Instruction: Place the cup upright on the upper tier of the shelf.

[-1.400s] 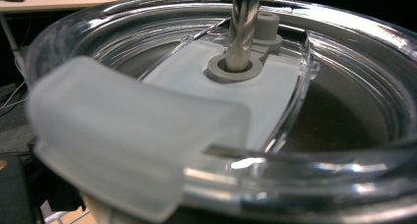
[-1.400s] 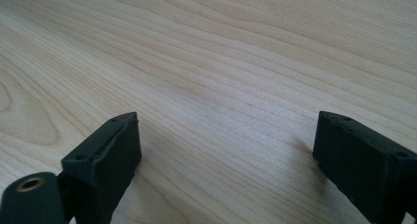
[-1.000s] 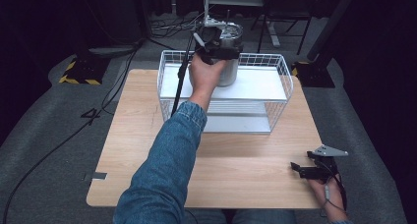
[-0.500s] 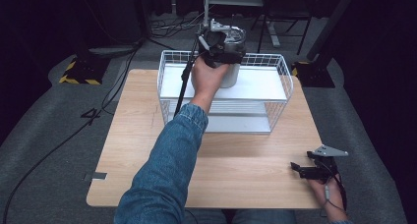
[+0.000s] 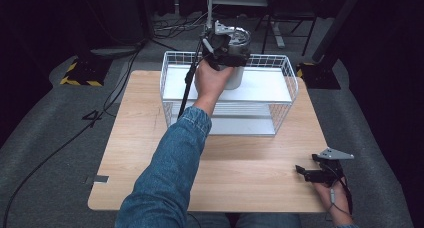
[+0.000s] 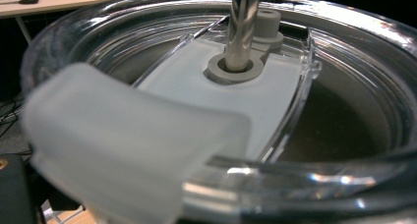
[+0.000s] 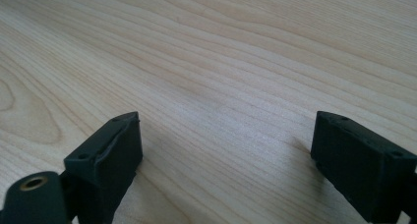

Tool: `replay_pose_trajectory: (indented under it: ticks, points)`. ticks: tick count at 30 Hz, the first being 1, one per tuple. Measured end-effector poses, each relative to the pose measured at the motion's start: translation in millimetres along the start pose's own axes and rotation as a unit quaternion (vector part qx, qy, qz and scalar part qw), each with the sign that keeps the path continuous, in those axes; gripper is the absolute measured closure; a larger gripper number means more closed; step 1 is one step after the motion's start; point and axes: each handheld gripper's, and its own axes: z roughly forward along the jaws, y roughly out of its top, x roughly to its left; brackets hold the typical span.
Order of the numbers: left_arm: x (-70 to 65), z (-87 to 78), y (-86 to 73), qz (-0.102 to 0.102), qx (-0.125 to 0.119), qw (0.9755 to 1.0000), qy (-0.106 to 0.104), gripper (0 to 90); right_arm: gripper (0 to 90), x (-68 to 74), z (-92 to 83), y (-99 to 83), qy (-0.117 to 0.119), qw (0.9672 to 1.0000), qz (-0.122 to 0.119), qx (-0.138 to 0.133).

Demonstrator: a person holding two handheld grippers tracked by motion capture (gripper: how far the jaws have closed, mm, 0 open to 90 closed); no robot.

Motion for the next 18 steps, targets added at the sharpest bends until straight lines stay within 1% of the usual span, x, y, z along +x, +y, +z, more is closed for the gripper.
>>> replay_pose_trajectory:
  ticks: [2,3,5,8,11,16,18]
  points:
    - [0.4,0.4,-0.9,0.0,-0.005,1.0,-0.001,3.1,12.7,0.0,0.0,0.0,0.0,1.0,0.0,0.0]
    - [0.4,0.8,-1.6,0.0,-0.009,1.0,0.0,0.8,12.7,0.0,0.0,0.0,0.001,1.0,0.0,0.0]
    - [0.5,0.6,-3.3,-0.002,-0.017,0.9999,0.004,0.0,12.9,0.0,0.0,0.0,0.001,1.0,0.0,-0.001]
    - [-1.0,-1.1,-6.1,0.004,-0.034,0.9994,0.009,0.0,12.9,0.0,-0.1,0.0,0.001,1.0,0.0,-0.001]
    - [-1.4,-6.7,-7.4,0.01,-0.059,0.9982,0.006,0.0,13.0,-0.1,0.0,0.0,0.002,1.0,0.0,0.0]
    - [0.3,-12.8,-6.5,0.003,-0.062,0.9981,-0.003,0.0,12.9,-0.2,-0.1,0.0,0.003,1.0,0.0,0.0]
    - [0.0,-17.0,-6.6,0.006,-0.059,0.9982,-0.003,0.0,12.9,-0.2,0.0,0.0,0.002,1.0,0.0,0.0]
